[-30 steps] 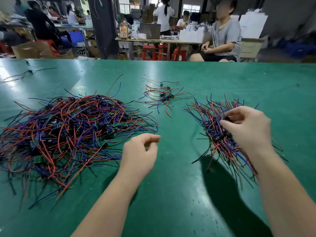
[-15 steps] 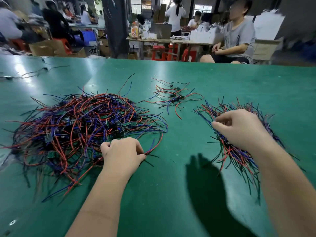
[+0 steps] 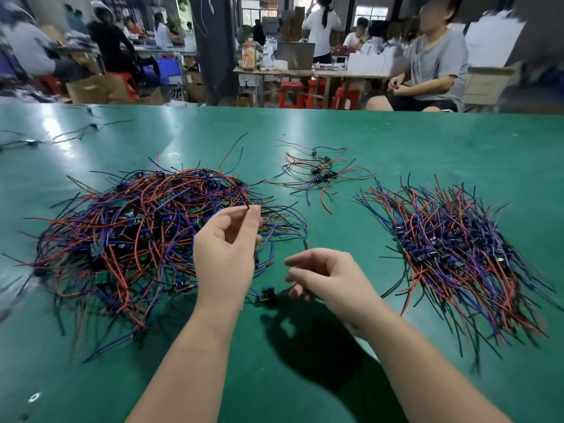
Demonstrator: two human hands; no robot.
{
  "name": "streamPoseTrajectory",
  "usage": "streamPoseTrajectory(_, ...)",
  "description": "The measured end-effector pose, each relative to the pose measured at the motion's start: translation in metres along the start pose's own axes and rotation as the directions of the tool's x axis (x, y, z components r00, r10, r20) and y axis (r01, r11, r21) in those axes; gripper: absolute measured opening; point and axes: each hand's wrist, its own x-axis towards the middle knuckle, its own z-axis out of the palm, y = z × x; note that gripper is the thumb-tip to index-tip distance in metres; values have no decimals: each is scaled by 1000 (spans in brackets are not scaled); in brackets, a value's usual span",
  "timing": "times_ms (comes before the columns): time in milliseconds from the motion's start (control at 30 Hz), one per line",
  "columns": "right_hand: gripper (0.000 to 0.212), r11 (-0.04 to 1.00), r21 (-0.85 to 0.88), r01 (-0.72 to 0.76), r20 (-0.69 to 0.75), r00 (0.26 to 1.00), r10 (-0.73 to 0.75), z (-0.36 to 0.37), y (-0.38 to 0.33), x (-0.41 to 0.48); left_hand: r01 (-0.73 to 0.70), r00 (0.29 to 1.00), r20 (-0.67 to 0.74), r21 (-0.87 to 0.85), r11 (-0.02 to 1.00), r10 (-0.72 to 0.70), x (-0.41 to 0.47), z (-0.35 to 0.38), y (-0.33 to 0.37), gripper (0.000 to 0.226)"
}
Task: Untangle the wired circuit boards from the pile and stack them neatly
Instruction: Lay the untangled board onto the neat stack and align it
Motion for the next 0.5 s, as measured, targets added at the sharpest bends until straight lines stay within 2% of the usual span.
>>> streamPoseTrajectory(67,26,997,59,59,-109,993,-52,0,-1,1,65,997,60,-155,986,-56,-3,2,6,11)
streamPoseTrajectory(133,26,989,126,72,-145,988,-53,-2,-4,1,149,985,134,-302,942,-113,-4,3,10,14)
streamPoseTrajectory(200,24,942,335,4,-28,1000,5,-3,-6,0,267,957,229,-452,851,-179,-6,4,13,12)
streamPoseTrajectory(267,40,876,477,-77,90,995,38,-2,-7,-2,377,917,332,-546,748,-220,-8,5,15,12)
streamPoseTrajectory(300,47,864,496,-89,109,993,40,0,-7,-2,414,899,376,-566,713,-224,-10,6,15,13)
streamPoseTrajectory(367,42,849,524,-69,75,997,35,2,-6,0,437,886,406,-567,699,-225,-13,9,14,14)
streamPoseTrajectory(433,35,829,557,-56,17,998,56,1,-7,1,407,905,344,-530,744,-250,-14,13,11,16)
streamPoseTrajectory(500,35,806,591,-39,-38,996,76,-5,-9,3,370,926,235,-398,839,-297,-13,15,5,15)
